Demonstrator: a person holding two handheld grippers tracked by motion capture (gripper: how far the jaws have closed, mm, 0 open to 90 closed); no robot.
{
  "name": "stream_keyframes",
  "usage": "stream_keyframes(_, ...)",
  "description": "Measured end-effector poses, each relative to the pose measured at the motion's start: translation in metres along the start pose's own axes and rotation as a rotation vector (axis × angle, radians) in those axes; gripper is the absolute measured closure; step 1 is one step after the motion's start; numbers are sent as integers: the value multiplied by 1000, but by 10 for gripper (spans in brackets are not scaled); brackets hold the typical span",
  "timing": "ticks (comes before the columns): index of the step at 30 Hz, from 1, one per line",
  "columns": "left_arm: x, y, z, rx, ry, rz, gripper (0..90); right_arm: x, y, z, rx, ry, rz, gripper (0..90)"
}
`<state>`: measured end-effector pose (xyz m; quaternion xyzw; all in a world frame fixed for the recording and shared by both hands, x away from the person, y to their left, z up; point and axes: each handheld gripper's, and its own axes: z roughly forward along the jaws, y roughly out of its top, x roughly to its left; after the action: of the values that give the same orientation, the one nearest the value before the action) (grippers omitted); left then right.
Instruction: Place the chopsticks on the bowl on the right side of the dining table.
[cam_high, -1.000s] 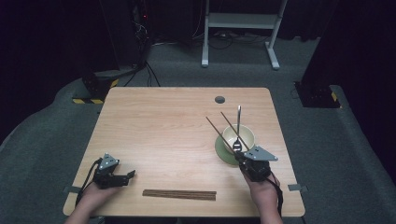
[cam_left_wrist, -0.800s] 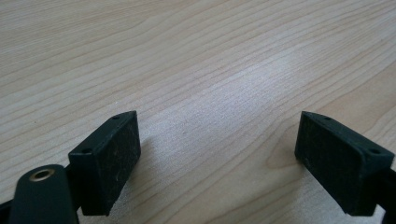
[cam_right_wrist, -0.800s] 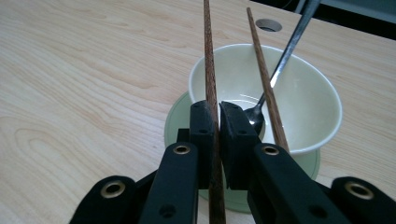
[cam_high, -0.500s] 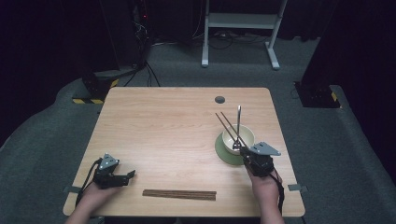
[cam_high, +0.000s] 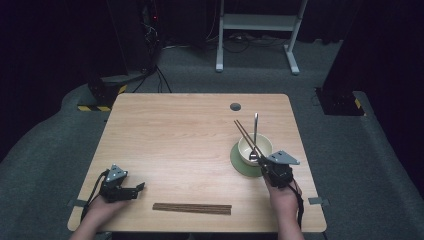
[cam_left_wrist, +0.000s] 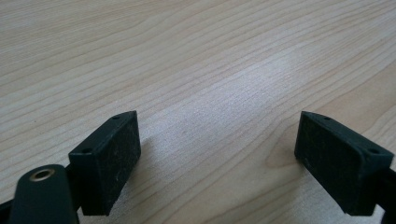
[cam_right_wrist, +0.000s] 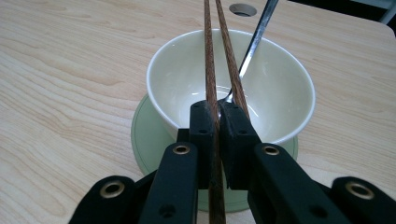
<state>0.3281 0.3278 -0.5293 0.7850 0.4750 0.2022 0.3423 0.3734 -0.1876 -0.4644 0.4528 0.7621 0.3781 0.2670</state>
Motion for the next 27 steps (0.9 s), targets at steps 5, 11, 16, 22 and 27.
stream_keyframes(5,0,0,0,1,0,3,144,-1,0,0,4,-4,9,833)
stream_keyframes(11,0,0,0,1,0,3,143,-2,0,-1,-5,6,15,766)
stream_keyframes(16,0,0,0,1,-1,0,143,4,5,-7,-31,11,0,714)
stream_keyframes(22,0,-1,-1,0,-1,2,144,17,9,-11,-44,20,-32,694)
stream_keyframes(27,0,-1,-1,0,-2,2,144,15,8,-12,-43,4,-25,616)
